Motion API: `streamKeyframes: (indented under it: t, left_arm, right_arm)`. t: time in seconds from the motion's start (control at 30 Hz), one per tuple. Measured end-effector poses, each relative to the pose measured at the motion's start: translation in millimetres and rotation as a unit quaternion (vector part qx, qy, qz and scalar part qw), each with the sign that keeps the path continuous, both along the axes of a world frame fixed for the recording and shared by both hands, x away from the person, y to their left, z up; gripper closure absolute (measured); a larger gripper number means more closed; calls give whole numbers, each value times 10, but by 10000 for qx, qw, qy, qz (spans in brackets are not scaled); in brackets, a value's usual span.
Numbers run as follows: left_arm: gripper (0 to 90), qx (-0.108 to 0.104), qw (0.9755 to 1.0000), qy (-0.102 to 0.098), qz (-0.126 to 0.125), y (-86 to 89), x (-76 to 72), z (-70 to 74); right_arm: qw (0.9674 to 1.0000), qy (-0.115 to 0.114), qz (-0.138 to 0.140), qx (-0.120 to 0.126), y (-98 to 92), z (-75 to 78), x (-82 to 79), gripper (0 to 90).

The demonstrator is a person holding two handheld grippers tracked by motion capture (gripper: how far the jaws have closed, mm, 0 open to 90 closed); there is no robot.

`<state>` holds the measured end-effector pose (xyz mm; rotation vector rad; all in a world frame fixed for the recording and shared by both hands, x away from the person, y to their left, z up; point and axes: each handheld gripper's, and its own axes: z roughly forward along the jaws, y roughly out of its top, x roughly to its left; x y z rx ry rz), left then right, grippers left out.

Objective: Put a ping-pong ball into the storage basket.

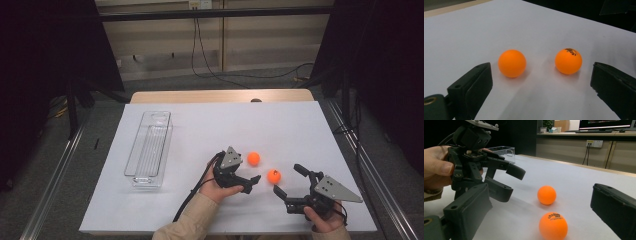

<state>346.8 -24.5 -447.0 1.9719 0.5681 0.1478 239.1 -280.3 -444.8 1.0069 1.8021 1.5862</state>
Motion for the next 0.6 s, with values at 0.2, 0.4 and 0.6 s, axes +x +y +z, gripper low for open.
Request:
streamKeyframes:
  t: [0.2,0.4,0.6]
  left_arm:
    - [40,39,10000,23,-29,-45,-2,-3]
    - [41,53,10000,46,-69,-84,0,-6]
    - [41,58,9999,100,-111,-115,4,-29]
  right_arm:
    - [10000,-8,15,-16,4,-1,0,18]
    - [10000,-6,10,-18,3,-1,0,18]
    - [10000,-7,14,-21,5,-1,0,18]
